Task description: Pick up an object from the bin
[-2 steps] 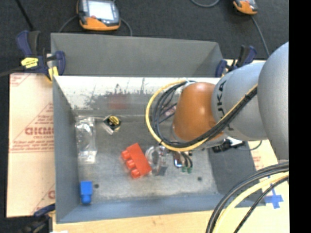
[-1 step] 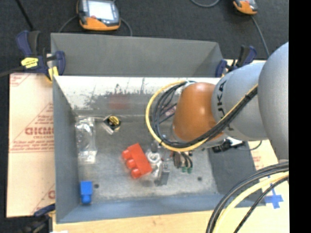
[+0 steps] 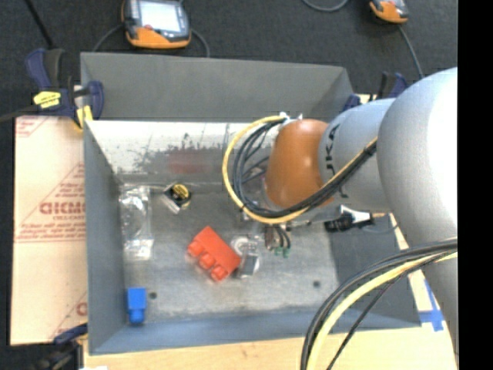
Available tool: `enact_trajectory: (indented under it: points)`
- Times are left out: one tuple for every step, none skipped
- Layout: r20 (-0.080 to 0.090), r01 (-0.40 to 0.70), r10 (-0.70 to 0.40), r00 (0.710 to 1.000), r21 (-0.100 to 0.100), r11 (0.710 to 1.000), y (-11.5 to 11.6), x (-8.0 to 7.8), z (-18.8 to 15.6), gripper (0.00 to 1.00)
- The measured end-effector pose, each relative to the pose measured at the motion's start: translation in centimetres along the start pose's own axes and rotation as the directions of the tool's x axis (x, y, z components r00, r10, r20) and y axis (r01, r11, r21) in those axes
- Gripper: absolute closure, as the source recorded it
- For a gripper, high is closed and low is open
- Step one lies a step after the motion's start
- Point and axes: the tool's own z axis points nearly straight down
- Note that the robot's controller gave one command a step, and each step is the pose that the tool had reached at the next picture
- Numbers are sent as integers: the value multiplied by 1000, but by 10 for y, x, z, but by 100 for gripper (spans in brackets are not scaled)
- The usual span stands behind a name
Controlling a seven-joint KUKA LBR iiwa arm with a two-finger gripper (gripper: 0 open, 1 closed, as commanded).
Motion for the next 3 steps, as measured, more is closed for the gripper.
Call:
enact_trajectory:
  points:
    - [1,5,-5,1000,1,1000,0,0,-2,100]
    - [5,31,-31,1000,1,1000,4,1,-52,100]
    - [9,38,-38,999,0,999,-14,-23,-135,100]
